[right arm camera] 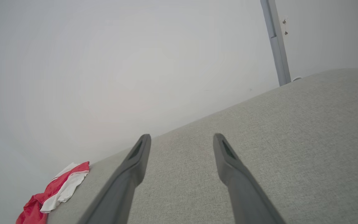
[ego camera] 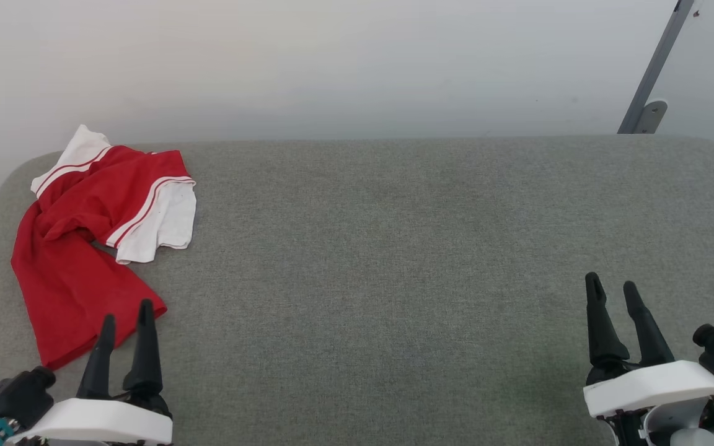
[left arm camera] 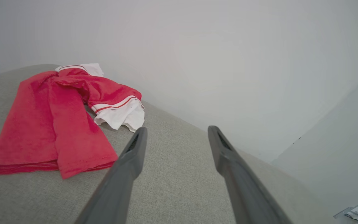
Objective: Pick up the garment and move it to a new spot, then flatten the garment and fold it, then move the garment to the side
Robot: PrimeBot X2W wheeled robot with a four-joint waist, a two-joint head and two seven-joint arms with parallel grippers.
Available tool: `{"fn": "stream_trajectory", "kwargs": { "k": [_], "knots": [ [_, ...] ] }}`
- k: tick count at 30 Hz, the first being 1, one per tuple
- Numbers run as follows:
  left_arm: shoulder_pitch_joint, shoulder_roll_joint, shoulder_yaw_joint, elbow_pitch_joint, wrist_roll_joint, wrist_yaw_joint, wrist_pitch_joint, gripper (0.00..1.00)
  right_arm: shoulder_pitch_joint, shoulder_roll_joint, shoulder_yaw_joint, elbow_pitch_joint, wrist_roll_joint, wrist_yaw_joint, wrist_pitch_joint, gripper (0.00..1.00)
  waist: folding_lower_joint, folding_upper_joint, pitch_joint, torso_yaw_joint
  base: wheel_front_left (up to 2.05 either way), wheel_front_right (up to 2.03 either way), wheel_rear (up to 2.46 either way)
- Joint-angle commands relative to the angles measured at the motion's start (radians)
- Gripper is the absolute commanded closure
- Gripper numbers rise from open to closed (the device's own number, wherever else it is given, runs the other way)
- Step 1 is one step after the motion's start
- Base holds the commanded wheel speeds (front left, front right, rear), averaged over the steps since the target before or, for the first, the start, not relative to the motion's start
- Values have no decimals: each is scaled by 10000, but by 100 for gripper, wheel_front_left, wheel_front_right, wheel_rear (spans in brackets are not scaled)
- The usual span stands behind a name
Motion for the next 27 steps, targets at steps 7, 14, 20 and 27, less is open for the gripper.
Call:
{"fn": "stream_trajectory", "kwargs": {
  "k": [7, 14, 20, 27],
  "knots": [
    [128, 283, -309, -269, 771, -63, -257, 0, 103, 31, 12, -513, -986, 21, -297, 0, 0, 0, 11, -2, 0, 0, 0],
    [279, 354, -423, -375, 1252, -68, -431, 0, 253, 49, -13, -711, -1691, 22, -458, 0, 0, 0, 5, 6, 0, 0, 0],
    [346, 398, -443, -417, 1683, -72, -551, 0, 327, 55, 11, -793, -2290, 23, -590, 0, 0, 0, 1, 4, 0, 0, 0],
    [432, 454, -473, -453, 2149, -75, -676, 0, 380, 60, 38, -853, -2854, 22, -729, 0, 0, 0, -10, -1, 0, 0, 0]
  ]
}}
